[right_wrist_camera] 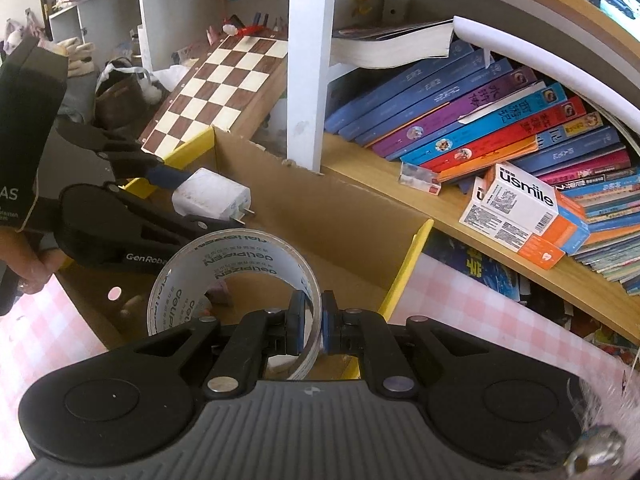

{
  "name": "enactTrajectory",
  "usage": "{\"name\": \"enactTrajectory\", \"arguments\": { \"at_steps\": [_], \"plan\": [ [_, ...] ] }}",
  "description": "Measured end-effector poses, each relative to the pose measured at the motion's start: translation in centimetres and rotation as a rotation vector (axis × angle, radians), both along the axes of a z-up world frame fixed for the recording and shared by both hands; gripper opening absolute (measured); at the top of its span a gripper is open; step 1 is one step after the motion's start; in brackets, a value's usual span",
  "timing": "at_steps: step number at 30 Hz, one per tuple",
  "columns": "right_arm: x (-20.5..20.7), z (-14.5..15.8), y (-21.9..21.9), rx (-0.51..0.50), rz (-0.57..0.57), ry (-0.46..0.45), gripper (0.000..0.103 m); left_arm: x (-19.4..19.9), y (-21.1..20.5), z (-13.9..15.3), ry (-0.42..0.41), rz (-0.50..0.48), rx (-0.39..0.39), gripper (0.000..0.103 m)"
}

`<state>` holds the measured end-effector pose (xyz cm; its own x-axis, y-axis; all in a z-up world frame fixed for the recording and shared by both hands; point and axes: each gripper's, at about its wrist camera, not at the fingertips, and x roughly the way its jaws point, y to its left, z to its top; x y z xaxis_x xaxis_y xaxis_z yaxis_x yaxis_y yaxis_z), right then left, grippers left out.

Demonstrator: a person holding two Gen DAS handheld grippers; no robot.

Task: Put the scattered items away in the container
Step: 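Carry the charger with the left tool while the right tool carries the tape roll over the box, then open the left tool to drop the white charger into the box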

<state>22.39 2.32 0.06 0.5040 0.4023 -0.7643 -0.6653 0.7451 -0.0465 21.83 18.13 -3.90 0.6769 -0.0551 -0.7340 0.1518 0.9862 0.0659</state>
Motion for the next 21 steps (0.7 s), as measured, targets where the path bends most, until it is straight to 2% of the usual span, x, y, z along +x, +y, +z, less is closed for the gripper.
{"name": "enactTrajectory", "arguments": {
  "at_steps": [7, 21],
  "plan": [
    [0.8, -0.6, 0.2, -0.015, 0.007, 0.007, 0.008, 0.7, -0.1, -0.4, 0.01, 0.002, 0.007, 0.057],
    [1.7, -1.4, 0.6, -0.037, 0.016, 0.018, 0.008, 0.5, -0.2, 0.7, -0.047, 0.009, 0.0, 0.058]
  ]
}}
